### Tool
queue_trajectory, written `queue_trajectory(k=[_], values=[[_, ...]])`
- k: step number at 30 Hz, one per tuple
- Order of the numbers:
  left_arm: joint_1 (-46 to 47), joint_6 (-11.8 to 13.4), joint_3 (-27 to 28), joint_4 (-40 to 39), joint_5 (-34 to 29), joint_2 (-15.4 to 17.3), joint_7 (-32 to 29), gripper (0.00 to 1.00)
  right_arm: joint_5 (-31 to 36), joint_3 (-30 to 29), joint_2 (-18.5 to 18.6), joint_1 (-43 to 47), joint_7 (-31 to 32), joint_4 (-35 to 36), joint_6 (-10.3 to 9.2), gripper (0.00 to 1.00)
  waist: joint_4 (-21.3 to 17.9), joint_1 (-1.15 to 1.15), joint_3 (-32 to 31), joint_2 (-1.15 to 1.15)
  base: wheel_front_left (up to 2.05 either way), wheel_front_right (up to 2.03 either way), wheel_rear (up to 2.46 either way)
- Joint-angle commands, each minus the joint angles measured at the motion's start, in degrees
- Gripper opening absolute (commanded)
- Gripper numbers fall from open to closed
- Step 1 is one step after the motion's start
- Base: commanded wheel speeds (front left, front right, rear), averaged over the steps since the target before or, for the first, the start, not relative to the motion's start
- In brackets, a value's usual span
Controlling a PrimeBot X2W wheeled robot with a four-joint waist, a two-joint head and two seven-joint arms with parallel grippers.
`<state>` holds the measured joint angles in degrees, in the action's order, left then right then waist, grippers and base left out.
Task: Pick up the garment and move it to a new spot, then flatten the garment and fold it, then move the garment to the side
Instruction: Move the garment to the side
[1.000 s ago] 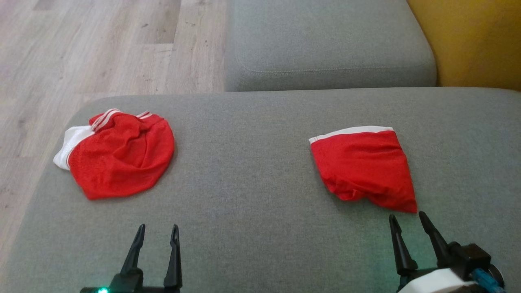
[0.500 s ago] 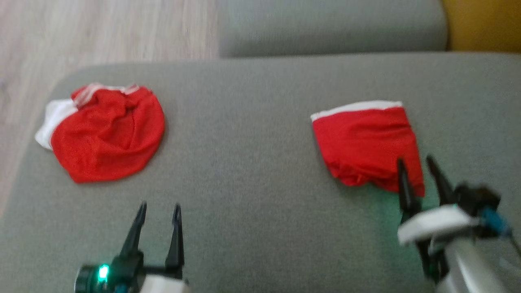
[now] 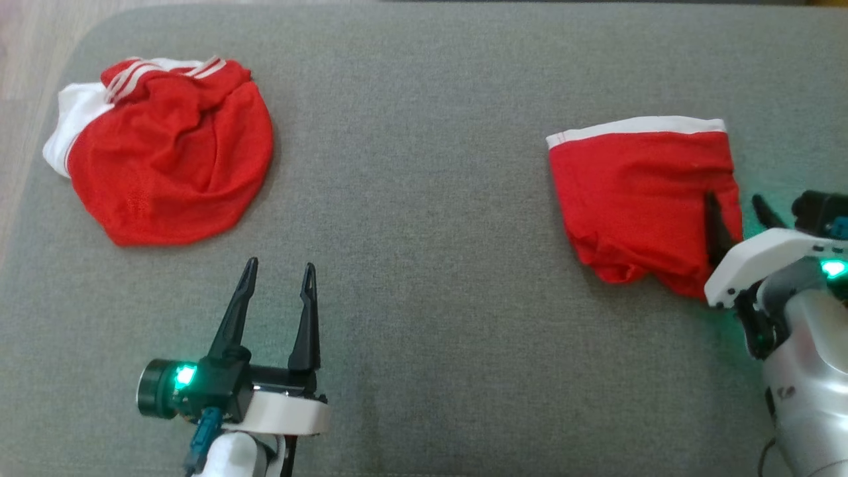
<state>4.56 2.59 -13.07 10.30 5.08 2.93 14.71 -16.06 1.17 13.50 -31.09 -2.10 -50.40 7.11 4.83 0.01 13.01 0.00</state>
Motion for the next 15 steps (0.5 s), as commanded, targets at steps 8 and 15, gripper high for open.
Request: queue_trajectory(k=[8, 15], values=[[2.6, 0.86, 2.21, -2.42, 0.63, -0.05, 0.29, 1.0, -7.69, 5.21, 0.22, 0.27, 2.78, 3.03, 0.37, 0.0, -1.93, -0.01, 1.91, 0.0, 0.0, 0.0, 0.0], [4.13, 0.64, 2.51, -4.02, 0.41, -0.05, 0.29, 1.0, -8.92, 7.24, 7.35, -1.17, 2.97, 6.06, 0.37, 0.0, -4.41, -0.01, 5.25, 0.0, 0.0, 0.0, 0.0]])
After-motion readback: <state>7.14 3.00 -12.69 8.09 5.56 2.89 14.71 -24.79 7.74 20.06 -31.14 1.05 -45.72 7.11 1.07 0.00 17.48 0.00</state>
